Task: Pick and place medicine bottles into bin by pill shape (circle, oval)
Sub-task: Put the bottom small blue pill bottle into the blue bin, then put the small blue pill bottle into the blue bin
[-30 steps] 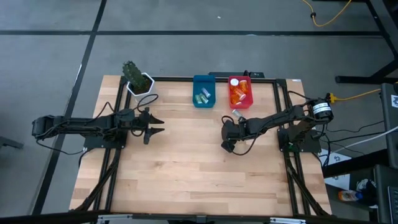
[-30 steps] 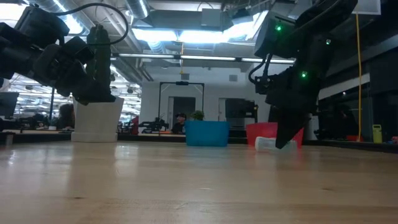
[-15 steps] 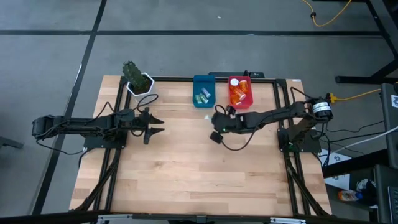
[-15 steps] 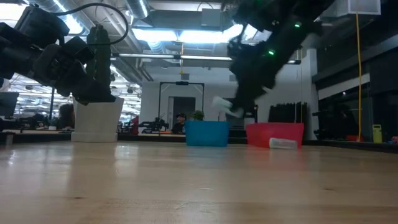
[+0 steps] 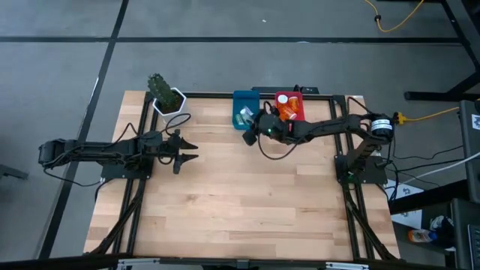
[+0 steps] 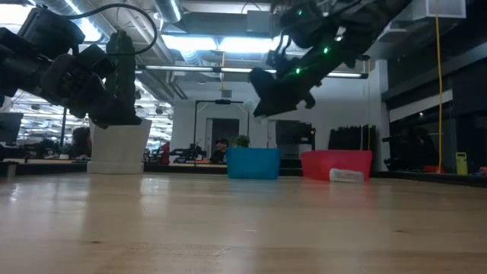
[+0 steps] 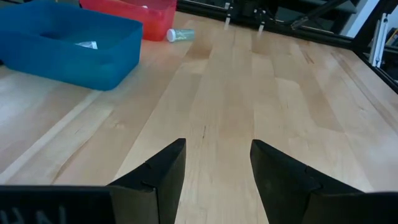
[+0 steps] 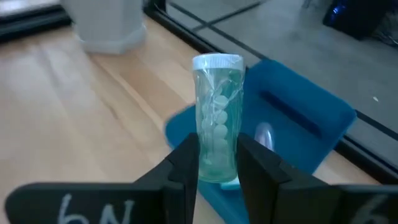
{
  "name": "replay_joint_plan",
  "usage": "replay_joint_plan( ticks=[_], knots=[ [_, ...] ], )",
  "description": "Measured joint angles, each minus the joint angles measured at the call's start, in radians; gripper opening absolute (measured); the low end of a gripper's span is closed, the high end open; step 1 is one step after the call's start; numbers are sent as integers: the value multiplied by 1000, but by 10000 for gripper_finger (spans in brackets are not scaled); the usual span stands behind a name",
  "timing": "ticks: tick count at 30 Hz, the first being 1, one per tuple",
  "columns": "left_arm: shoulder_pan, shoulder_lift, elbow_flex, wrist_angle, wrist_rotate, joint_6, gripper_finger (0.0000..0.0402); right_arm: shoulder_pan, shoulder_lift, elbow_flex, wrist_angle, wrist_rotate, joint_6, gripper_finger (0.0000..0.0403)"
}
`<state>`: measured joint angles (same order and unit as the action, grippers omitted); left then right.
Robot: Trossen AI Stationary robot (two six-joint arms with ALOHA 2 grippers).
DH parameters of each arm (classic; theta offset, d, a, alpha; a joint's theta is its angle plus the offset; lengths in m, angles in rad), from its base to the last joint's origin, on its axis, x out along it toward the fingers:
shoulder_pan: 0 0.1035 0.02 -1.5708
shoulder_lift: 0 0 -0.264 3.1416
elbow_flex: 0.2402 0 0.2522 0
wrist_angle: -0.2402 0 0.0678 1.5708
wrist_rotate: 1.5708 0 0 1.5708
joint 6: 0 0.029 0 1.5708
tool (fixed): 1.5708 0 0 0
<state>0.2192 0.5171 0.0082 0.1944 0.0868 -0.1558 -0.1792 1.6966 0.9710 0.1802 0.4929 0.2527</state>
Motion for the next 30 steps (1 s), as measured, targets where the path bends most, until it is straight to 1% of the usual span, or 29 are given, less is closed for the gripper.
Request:
replay_joint_plan(
  ticks=[5, 7, 11, 14, 23, 27, 30],
  knots=[
    [0, 0, 0, 0, 0, 0, 174, -44, 71, 0, 45, -5, 12, 94],
    [0, 0, 0, 0, 0, 0, 174, -55, 93, -1, 71, 11, 28, 95],
    [0, 0, 0, 0, 0, 1, 174, -68, 101, -1, 120, 20, 42, 99],
    [0, 0, 0, 0, 0, 1, 174, -68, 102, -1, 138, 21, 47, 113],
    [0, 0, 0, 0, 0, 1, 174, -68, 102, -1, 161, 27, 15, 183],
    [0, 0, 0, 0, 0, 1, 174, -67, 85, -1, 123, 30, -37, 196],
    [0, 0, 0, -1, 0, 1, 174, -57, 28, -1, 51, 30, -46, 197]
  ],
)
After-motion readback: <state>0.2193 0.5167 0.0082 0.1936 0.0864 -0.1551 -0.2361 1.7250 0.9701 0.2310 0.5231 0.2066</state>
